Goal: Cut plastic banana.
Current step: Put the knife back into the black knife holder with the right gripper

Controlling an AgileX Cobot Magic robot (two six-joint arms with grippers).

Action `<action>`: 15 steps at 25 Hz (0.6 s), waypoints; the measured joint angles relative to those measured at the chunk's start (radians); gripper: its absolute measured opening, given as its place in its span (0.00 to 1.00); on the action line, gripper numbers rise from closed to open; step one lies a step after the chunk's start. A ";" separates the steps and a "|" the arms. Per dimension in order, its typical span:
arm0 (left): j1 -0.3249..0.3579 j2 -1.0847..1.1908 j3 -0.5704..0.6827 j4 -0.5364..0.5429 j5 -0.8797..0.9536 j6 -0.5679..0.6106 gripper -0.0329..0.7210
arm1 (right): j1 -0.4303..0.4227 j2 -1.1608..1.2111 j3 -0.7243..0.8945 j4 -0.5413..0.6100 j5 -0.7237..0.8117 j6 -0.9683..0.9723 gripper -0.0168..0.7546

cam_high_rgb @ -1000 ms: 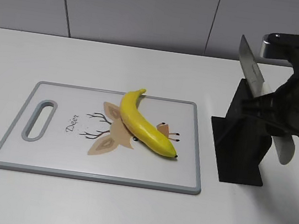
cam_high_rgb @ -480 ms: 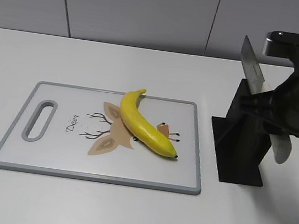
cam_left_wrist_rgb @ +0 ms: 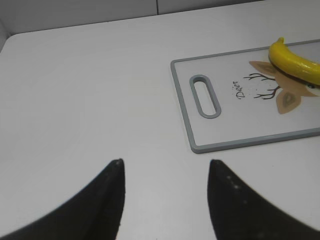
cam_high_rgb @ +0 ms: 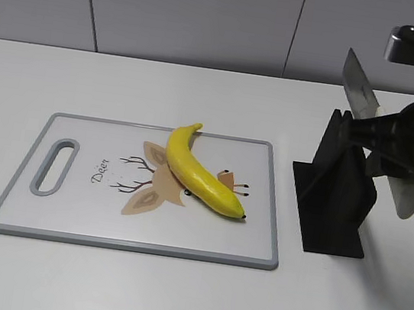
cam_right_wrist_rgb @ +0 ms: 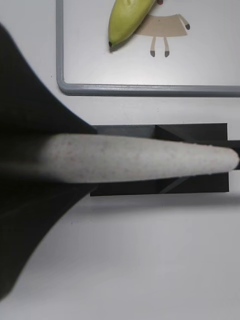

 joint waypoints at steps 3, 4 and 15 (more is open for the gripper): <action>0.000 0.000 0.000 0.000 0.000 0.000 0.73 | 0.000 0.000 0.000 0.004 0.001 -0.024 0.25; 0.000 0.000 0.000 0.000 0.000 0.000 0.73 | 0.000 0.001 0.000 0.005 0.001 -0.028 0.25; 0.000 0.000 0.000 0.000 0.000 0.000 0.73 | 0.000 0.078 0.000 0.005 0.001 -0.037 0.25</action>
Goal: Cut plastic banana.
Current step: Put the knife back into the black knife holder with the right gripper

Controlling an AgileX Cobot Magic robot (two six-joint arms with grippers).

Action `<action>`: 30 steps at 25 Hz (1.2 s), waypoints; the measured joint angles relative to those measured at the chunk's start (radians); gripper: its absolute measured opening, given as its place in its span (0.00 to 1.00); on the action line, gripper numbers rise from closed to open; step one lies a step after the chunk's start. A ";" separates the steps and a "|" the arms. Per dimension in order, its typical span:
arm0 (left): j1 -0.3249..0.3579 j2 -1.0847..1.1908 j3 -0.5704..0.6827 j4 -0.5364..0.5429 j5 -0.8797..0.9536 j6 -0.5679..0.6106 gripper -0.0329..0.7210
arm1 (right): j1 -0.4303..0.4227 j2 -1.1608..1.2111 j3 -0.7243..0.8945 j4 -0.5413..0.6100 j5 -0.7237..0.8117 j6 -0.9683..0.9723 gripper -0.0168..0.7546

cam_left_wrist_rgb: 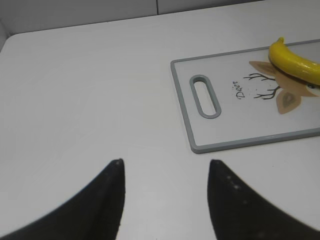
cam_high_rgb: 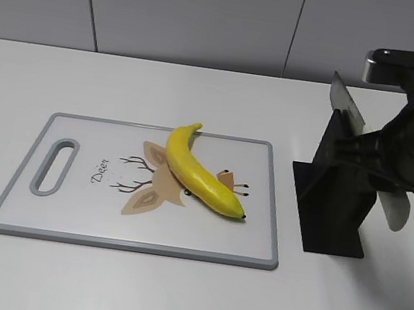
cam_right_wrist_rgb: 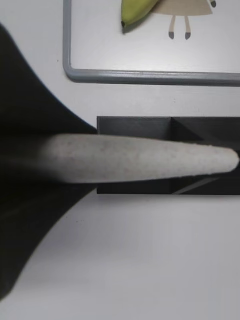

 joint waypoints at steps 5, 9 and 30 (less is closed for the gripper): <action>0.000 0.000 0.000 0.000 0.000 0.000 0.73 | 0.000 0.024 0.000 -0.008 -0.001 0.000 0.25; 0.000 0.000 0.000 0.000 0.000 0.000 0.73 | 0.000 0.032 0.000 -0.006 0.003 0.000 0.25; 0.000 0.000 0.000 0.000 0.000 0.000 0.73 | 0.000 -0.029 -0.019 0.108 0.070 -0.122 0.78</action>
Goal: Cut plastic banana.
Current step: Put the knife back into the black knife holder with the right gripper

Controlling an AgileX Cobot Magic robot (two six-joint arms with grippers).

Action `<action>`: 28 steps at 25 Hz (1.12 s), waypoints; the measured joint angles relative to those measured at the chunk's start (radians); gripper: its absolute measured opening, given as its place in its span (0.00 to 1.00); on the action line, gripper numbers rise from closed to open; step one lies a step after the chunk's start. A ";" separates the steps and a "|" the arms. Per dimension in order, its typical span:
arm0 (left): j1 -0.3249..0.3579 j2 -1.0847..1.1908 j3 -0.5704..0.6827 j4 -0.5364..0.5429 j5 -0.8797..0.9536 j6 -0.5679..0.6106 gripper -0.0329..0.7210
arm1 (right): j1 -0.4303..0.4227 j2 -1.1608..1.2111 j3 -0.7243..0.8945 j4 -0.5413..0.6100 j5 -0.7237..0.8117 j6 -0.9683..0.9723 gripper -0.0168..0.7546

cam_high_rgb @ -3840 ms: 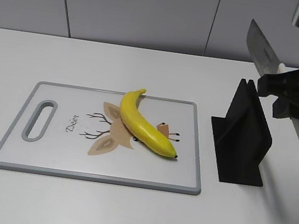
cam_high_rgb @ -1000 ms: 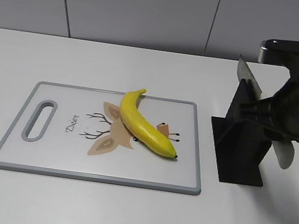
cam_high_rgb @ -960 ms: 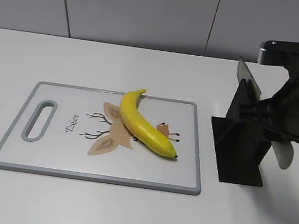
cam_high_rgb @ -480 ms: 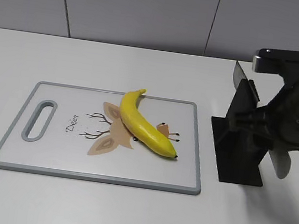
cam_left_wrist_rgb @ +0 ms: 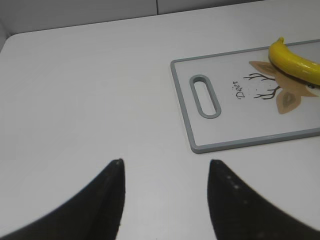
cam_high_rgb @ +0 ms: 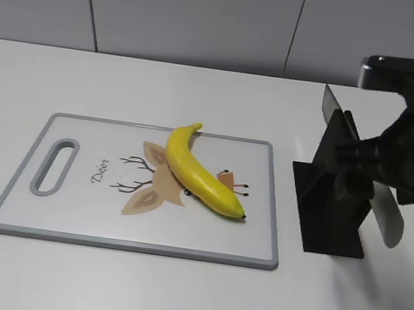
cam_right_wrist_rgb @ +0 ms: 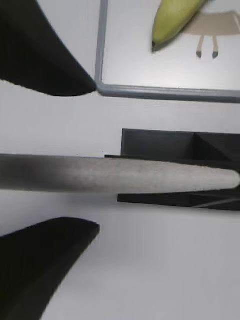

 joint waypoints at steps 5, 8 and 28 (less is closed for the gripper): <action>0.000 0.000 0.000 0.000 0.000 0.000 0.74 | 0.000 -0.179 -0.024 0.075 0.053 -0.204 0.78; 0.000 0.000 0.000 0.000 0.000 0.000 0.77 | 0.000 -0.275 -0.014 0.115 0.083 -0.376 0.78; 0.000 0.000 0.000 0.000 -0.003 0.000 0.82 | 0.000 -1.086 0.383 0.206 0.264 -0.677 0.78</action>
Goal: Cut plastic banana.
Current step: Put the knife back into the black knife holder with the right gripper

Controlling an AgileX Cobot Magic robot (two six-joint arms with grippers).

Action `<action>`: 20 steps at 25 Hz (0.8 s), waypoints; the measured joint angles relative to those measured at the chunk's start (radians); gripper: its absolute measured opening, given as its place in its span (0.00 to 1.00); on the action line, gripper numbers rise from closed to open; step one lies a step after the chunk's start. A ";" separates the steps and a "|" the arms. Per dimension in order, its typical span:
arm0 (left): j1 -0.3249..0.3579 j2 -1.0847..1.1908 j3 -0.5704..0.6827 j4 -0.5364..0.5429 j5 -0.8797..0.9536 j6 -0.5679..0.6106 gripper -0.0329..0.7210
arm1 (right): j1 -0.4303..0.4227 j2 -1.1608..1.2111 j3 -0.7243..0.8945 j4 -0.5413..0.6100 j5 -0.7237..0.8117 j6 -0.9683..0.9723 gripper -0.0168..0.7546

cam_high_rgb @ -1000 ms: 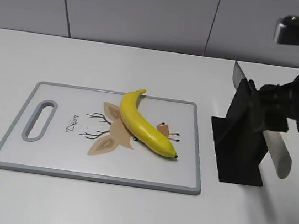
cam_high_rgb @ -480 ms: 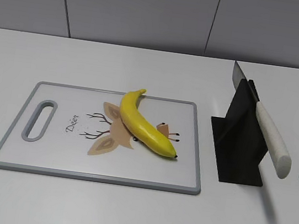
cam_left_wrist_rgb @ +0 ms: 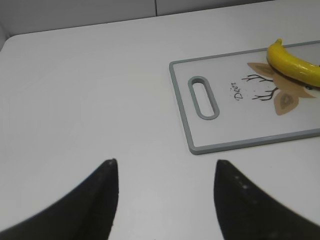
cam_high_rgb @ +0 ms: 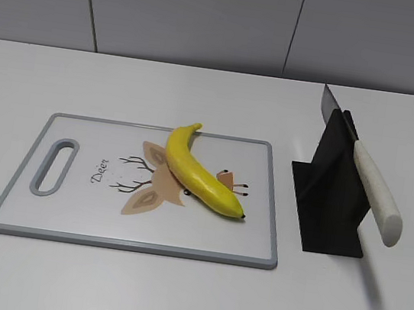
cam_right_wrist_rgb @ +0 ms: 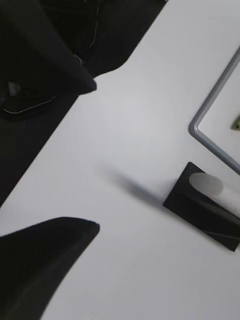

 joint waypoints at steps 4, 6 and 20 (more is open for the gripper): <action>0.000 0.000 0.000 0.000 0.000 0.000 0.82 | 0.000 -0.133 0.030 0.004 -0.014 0.000 0.78; 0.000 0.000 0.000 0.000 0.000 0.000 0.82 | 0.000 -0.180 0.034 0.005 -0.016 -0.001 0.78; 0.000 0.000 0.000 -0.005 -0.001 0.000 0.81 | 0.000 -0.367 0.035 -0.004 -0.016 0.024 0.78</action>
